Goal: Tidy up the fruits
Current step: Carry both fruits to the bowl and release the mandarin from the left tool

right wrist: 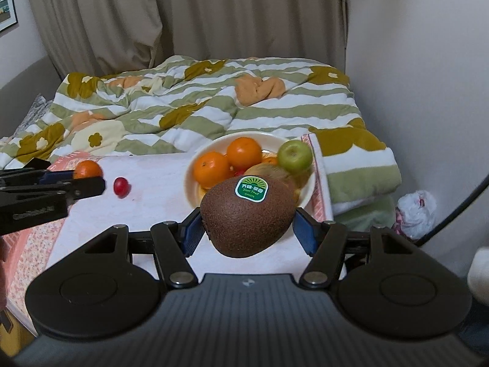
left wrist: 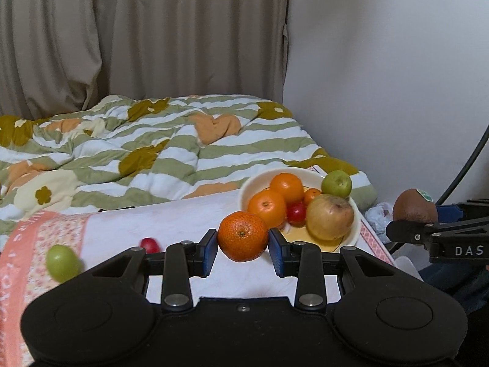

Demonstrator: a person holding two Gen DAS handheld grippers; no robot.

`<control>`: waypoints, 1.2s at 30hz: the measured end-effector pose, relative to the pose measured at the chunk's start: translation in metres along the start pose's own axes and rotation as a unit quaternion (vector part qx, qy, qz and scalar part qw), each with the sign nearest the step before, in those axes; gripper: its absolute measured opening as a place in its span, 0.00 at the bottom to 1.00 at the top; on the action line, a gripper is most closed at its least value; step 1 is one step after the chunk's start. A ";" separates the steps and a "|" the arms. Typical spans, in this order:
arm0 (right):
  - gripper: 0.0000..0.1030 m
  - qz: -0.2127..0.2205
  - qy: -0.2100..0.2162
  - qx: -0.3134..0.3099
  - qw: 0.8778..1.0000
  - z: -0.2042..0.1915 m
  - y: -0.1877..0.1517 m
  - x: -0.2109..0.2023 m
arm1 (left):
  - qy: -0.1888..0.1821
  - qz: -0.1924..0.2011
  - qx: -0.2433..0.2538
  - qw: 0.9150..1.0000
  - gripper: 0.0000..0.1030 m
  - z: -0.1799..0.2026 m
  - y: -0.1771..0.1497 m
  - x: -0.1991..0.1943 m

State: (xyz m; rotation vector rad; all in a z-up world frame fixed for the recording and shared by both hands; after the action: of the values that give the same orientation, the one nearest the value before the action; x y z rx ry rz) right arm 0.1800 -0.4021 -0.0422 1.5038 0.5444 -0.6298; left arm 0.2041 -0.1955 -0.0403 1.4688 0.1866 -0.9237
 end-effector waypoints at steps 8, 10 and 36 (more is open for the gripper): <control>0.75 -0.005 0.017 -0.011 1.000 0.027 0.021 0.037 | -0.007 -0.026 0.009 1.000 0.38 0.024 0.011 0.055; 0.75 -0.008 0.020 -0.007 1.000 0.031 0.026 0.045 | -0.011 -0.037 0.012 0.999 0.38 0.026 0.011 0.068; 0.75 -0.024 0.025 -0.007 0.999 0.001 0.044 0.082 | -0.007 -0.065 0.010 0.998 0.83 -0.012 -0.002 0.066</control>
State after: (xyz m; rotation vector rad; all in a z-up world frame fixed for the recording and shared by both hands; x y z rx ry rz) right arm 0.2699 -0.4078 -0.0656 1.5000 0.6230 -0.6263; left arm 0.2516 -0.2114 -0.0847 1.4815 0.2662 -1.0416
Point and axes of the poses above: each gripper's, at about its wrist camera, not at the fingertips, and x roughly the way its jaws point, z to its right, y to its top, the point moved 3 cm from there along x, roughly the way its jaws point, and after that the axes turned 9 degrees about -y, right-handed, at the moved point
